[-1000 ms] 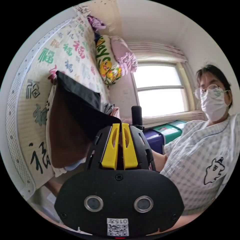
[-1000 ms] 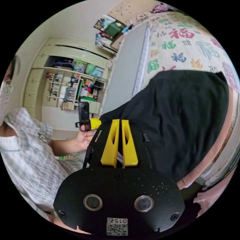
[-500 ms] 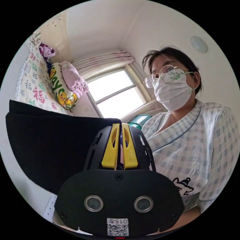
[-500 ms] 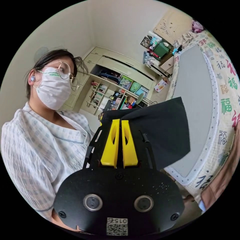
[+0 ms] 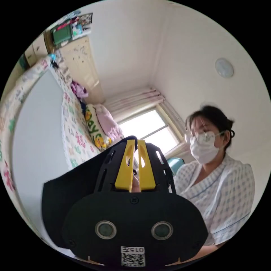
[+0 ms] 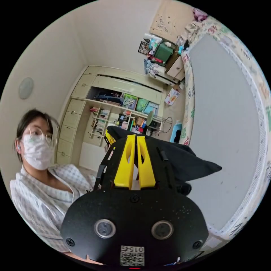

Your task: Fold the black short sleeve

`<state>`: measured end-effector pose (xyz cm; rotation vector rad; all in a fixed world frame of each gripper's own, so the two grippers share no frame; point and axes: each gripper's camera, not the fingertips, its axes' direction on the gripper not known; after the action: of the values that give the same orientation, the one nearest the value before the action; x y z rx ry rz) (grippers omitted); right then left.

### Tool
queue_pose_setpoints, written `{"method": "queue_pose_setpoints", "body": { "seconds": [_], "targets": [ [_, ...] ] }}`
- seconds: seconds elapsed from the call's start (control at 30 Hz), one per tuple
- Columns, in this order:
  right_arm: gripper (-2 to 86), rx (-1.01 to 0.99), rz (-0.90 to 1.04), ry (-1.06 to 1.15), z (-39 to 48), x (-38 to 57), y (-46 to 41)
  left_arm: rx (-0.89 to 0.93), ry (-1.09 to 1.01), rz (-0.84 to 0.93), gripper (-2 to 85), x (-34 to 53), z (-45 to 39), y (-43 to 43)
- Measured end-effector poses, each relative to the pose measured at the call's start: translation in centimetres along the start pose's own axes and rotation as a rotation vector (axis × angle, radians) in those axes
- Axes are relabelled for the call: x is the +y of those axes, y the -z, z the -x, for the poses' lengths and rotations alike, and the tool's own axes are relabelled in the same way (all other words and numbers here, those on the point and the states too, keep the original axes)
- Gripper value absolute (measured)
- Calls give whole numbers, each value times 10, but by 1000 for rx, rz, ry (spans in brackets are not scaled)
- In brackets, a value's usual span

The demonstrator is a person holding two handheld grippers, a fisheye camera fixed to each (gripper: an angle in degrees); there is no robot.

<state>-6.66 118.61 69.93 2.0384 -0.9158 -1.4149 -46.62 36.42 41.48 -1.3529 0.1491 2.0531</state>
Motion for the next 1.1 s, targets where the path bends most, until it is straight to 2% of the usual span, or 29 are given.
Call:
{"method": "queue_pose_setpoints", "body": {
  "seconds": [0.07,0.13,0.27,0.4,0.43,0.47,0.57,0.63,0.87,0.97,1.1],
  "targets": [
    [-1,152,-41,121,24,-67,30,-186,-56,-75,-6,-69,10,37],
    [-1,284,-124,207,56,-113,61,-272,-76,-156,-6,-113,9,62],
    [-1,357,-387,289,123,-165,146,-343,-100,-339,-6,-159,-4,112],
    [-1,530,-367,275,141,-173,166,-434,-78,-174,-5,-158,12,99],
    [-1,604,-319,257,133,-171,163,-432,-54,-140,-5,-149,22,94],
    [-1,594,-300,236,118,-164,162,-431,-13,-133,-5,-136,32,95],
    [-1,411,-358,125,68,-132,171,-398,75,-166,-5,-93,47,115],
    [-1,374,-363,50,37,-105,171,-416,141,-168,-5,-61,50,130],
    [-1,534,-141,-434,-112,4,140,-704,487,19,-4,68,50,170],
    [-1,619,-11,-580,-162,33,124,-798,609,124,-4,99,45,168],
    [0,714,137,-655,-193,52,105,-894,658,281,-4,110,21,147]
  ]
}}
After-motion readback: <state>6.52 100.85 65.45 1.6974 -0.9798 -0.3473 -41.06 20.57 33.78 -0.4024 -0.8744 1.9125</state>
